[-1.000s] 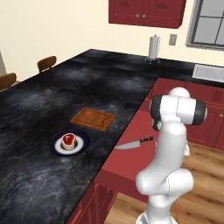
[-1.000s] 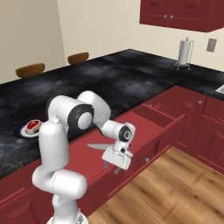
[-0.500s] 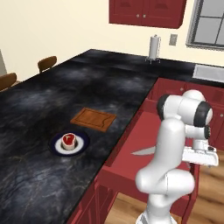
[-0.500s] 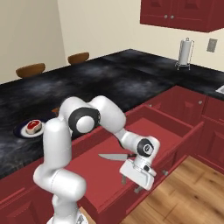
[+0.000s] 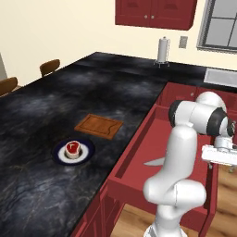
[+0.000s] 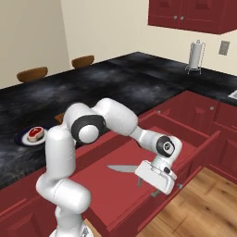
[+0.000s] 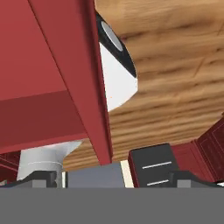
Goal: Pick up the knife from the drawer and place it on the cutting board. Then place the meat from the plate to the cutting board.
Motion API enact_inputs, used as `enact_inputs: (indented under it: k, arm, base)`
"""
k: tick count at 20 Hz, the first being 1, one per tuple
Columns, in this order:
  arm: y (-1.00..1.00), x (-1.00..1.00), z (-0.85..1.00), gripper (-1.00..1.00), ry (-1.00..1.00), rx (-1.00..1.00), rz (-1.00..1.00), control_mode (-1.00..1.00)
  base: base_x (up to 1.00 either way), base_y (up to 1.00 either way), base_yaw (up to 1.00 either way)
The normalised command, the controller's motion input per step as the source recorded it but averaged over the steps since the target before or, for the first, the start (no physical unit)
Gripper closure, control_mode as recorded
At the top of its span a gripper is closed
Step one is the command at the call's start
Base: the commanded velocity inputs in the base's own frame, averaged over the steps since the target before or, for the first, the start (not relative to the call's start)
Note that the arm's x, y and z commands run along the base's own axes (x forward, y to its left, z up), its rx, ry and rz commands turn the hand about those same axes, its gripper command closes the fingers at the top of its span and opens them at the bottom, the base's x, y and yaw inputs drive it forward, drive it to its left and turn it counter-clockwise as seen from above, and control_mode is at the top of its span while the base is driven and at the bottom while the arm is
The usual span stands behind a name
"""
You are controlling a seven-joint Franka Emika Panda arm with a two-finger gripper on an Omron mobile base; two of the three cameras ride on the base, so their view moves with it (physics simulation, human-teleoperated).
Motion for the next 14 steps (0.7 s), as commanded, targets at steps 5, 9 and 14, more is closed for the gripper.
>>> enact_inputs:
  k: [5,9,14]
  arm:
    - [0.17,0.46,0.47,-1.00,0.06,-0.03,-0.03,-1.00]
    - [0.30,0.63,0.00,-1.00,-0.06,-0.01,-0.20,-1.00]
    - [0.04,0.52,0.00,-1.00,-0.03,-0.02,-0.45,-1.00]
  base:
    - [0.00,0.00,0.00]
    - [0.00,0.00,0.00]
    - [0.00,0.00,0.00]
